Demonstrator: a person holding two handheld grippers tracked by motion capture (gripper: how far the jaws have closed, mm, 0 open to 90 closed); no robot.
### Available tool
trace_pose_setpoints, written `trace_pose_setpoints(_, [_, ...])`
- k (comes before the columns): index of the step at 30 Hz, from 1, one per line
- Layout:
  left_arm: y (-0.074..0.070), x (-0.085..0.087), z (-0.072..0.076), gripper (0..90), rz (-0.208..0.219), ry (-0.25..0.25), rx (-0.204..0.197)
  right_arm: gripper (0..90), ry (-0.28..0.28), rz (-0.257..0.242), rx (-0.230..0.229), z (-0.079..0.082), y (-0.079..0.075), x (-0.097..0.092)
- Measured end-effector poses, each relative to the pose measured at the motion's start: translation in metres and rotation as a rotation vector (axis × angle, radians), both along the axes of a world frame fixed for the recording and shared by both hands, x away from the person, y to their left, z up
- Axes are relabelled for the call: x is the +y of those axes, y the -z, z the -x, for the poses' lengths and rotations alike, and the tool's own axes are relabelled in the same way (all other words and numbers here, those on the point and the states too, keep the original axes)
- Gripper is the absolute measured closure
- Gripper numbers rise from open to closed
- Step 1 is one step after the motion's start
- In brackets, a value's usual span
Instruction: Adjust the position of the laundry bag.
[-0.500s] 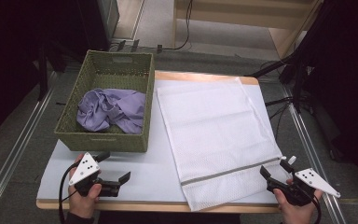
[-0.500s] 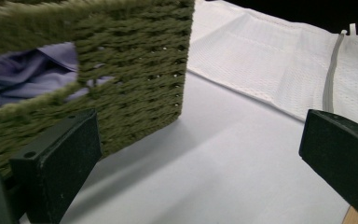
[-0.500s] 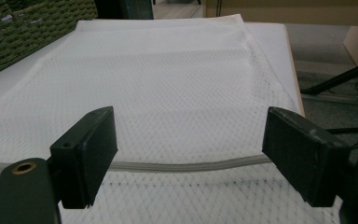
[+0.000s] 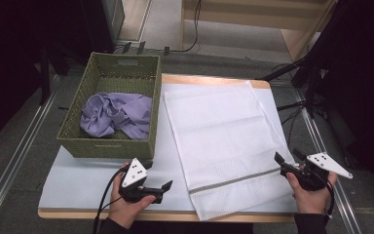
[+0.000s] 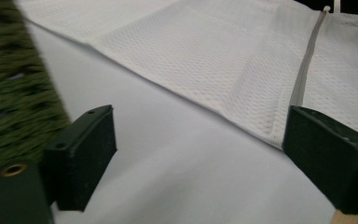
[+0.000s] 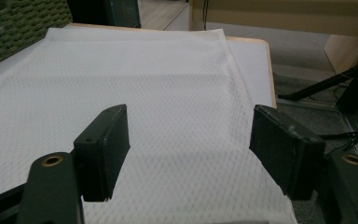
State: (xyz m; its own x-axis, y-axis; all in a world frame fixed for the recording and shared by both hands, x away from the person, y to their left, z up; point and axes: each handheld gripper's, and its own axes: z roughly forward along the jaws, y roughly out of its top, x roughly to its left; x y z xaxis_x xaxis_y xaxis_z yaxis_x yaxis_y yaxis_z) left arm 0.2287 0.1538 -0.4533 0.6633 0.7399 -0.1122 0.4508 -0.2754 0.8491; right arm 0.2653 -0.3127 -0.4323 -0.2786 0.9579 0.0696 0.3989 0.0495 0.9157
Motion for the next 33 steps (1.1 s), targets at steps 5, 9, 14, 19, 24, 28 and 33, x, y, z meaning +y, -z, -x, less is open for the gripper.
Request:
trace_pose_setpoints(5, [0.006,-0.027,-0.006,16.6,-0.034,0.03,0.046,31.5,-0.025,0.009,0.03,-0.026,0.001,0.004])
trace_pose_setpoints(9, [0.011,-0.046,-0.011,20.2,-0.089,0.005,0.105,35.2,-0.029,0.003,0.033,-0.043,-0.001,0.004])
trace_pose_setpoints(14, [0.016,-0.06,-0.014,24.1,-0.111,-0.005,0.136,39.1,-0.016,0.023,0.044,-0.061,0.003,0.001])
trace_pose_setpoints(19, [0.018,-0.07,-0.017,30.5,-0.128,-0.022,0.196,40.4,0.004,0.046,0.065,-0.076,0.011,-0.004])
trace_pose_setpoints(24, [0.018,-0.077,-0.016,32.0,-0.153,-0.028,0.195,40.5,0.024,0.067,0.076,-0.085,0.015,-0.008])
trace_pose_setpoints(28, [0.017,-0.088,-0.013,38.6,-0.279,-0.065,0.143,40.9,0.039,0.095,0.085,-0.092,0.016,-0.011])
trace_pose_setpoints(33, [0.013,-0.095,-0.016,52.6,-0.325,-0.044,0.162,42.0,0.032,0.097,0.124,-0.109,0.019,-0.018])
